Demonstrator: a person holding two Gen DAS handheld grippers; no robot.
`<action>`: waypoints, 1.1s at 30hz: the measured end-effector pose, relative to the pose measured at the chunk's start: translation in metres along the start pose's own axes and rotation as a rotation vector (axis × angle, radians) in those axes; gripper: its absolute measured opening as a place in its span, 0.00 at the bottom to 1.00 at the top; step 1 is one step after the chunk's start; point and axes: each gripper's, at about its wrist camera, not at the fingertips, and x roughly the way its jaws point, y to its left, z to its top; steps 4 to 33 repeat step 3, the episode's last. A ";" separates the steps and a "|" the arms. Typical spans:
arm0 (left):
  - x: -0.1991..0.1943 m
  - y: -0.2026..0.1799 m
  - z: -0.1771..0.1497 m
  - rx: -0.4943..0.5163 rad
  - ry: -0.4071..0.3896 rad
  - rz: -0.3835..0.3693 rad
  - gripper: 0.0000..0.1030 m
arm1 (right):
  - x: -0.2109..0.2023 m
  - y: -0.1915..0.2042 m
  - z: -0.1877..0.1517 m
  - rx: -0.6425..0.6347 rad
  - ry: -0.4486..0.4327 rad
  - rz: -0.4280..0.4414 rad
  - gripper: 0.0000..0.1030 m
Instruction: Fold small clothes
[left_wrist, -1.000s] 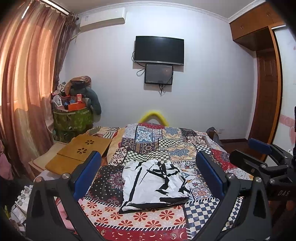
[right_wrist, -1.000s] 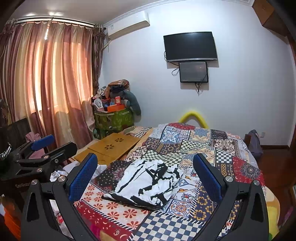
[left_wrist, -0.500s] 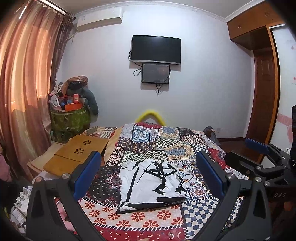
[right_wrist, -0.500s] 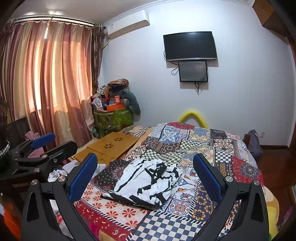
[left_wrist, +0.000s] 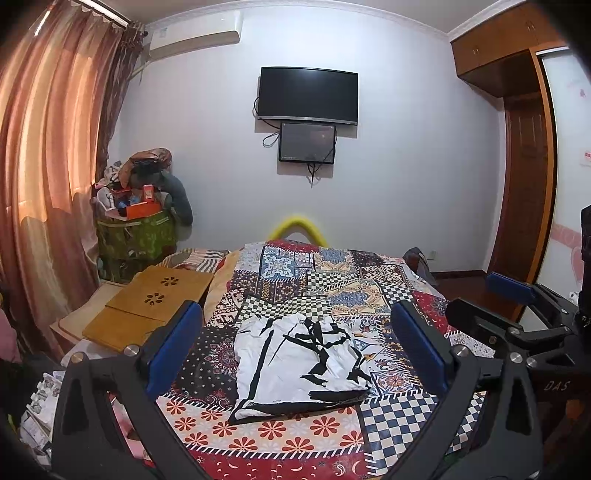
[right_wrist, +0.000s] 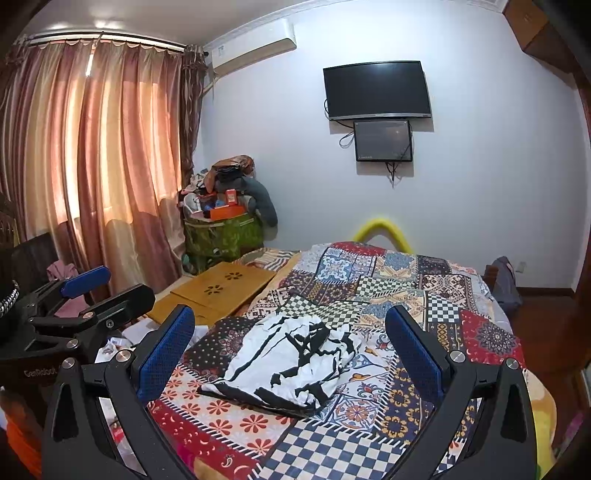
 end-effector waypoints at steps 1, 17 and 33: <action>0.001 0.001 0.000 -0.002 0.002 -0.001 1.00 | 0.000 0.000 0.000 -0.001 0.001 -0.001 0.99; 0.003 0.002 0.000 -0.007 0.007 -0.001 1.00 | 0.001 -0.001 0.000 0.002 0.004 0.000 1.00; 0.003 0.002 0.000 -0.007 0.007 -0.001 1.00 | 0.001 -0.001 0.000 0.002 0.004 0.000 1.00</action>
